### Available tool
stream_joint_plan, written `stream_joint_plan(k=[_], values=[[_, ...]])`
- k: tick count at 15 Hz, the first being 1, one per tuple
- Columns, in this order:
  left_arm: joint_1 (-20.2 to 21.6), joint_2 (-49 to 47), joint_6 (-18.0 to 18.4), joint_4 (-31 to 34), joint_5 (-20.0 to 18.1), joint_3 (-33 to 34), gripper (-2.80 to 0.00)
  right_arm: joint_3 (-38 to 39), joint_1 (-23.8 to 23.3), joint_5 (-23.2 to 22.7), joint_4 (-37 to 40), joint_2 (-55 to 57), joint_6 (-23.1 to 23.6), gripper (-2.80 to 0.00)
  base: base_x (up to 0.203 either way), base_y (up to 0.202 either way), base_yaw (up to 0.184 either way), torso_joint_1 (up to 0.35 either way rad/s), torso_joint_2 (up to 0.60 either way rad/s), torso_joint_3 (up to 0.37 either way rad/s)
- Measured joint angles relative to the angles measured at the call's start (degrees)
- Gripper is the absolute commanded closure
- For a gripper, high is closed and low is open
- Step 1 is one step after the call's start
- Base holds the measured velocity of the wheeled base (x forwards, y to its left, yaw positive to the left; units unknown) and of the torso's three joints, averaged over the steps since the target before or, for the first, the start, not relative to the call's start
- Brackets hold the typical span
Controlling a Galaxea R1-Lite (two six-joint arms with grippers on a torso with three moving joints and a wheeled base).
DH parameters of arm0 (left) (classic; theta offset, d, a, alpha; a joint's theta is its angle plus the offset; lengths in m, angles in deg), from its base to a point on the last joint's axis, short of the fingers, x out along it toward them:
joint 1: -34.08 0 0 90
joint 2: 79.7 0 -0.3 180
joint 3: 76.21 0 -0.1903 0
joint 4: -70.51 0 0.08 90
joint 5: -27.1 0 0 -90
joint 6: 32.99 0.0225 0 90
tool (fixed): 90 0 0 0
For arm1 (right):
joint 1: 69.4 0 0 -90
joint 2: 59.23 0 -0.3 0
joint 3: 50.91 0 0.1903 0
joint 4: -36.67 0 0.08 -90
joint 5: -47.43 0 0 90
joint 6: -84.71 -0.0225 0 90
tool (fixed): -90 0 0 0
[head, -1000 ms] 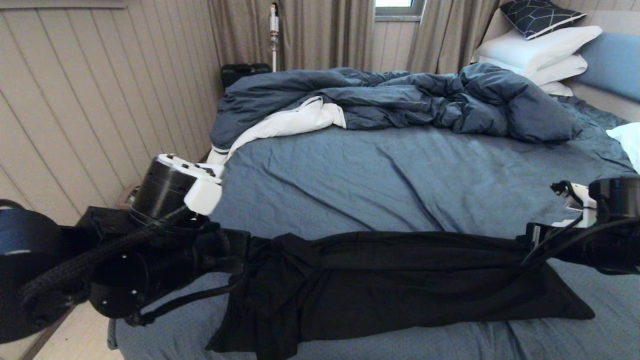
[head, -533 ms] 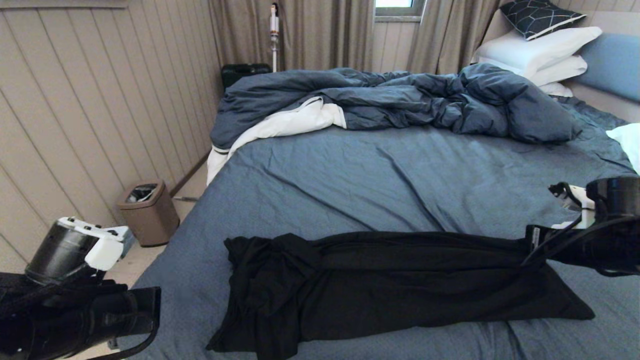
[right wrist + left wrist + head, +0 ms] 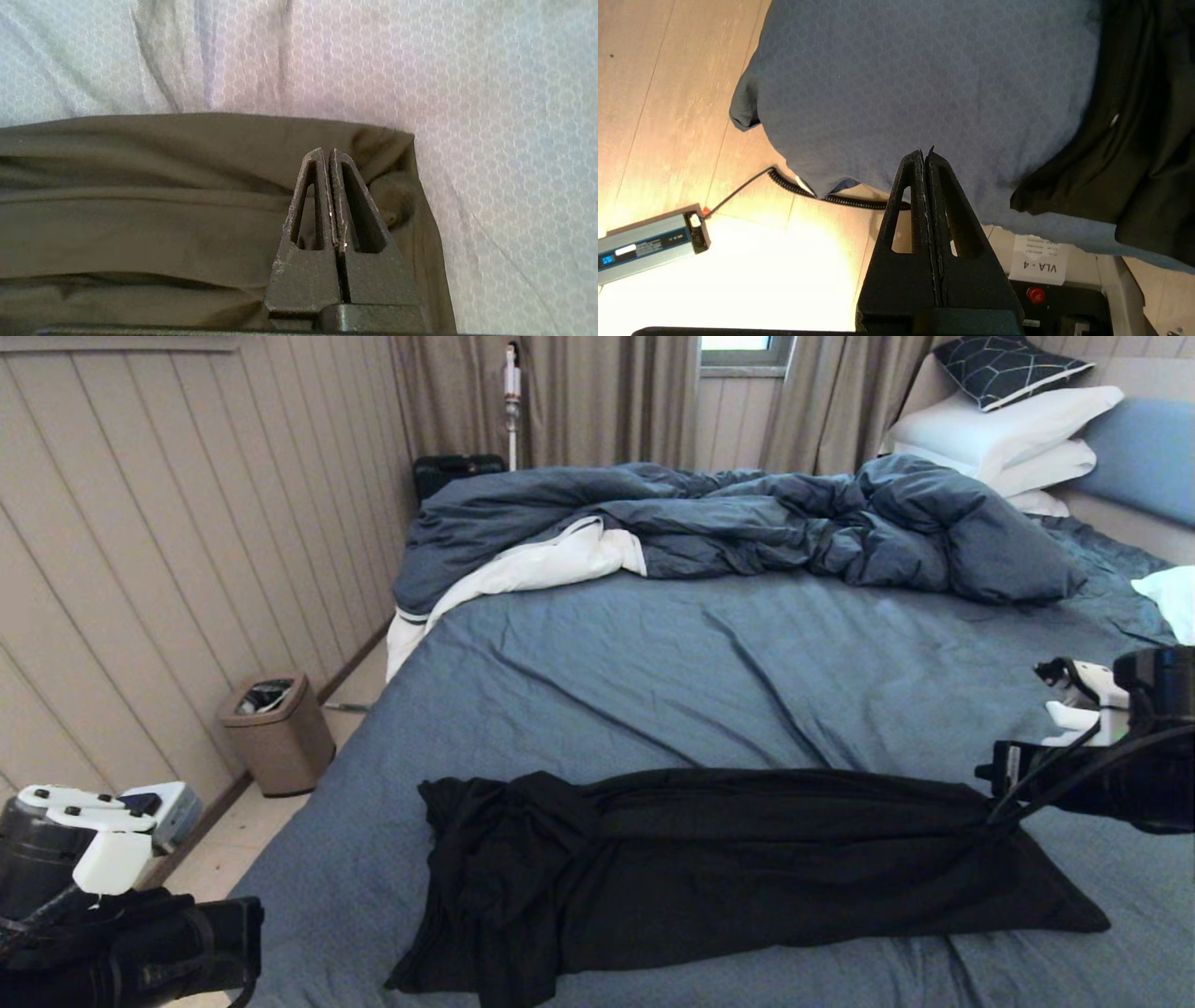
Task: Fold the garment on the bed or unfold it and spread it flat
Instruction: Fold the black T-shirt
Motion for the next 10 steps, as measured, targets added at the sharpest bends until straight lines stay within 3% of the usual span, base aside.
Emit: stream_joint_plan(k=[5,10], values=[[0.4,5.1,2.4,1.3,0.0,4.2,0.0,-3.7,-0.5,-0.5,8.3,-1.4,1.7,0.0,0.0,0.0,0.0,0.0,0.0,0.0],[3.1,12.4,4.4,-0.1,-0.3,12.7,0.0,-14.4,-3.9,-2.0,37.4,-3.3,12.6,0.0,0.0,0.0,0.0,0.0,0.0,0.0]])
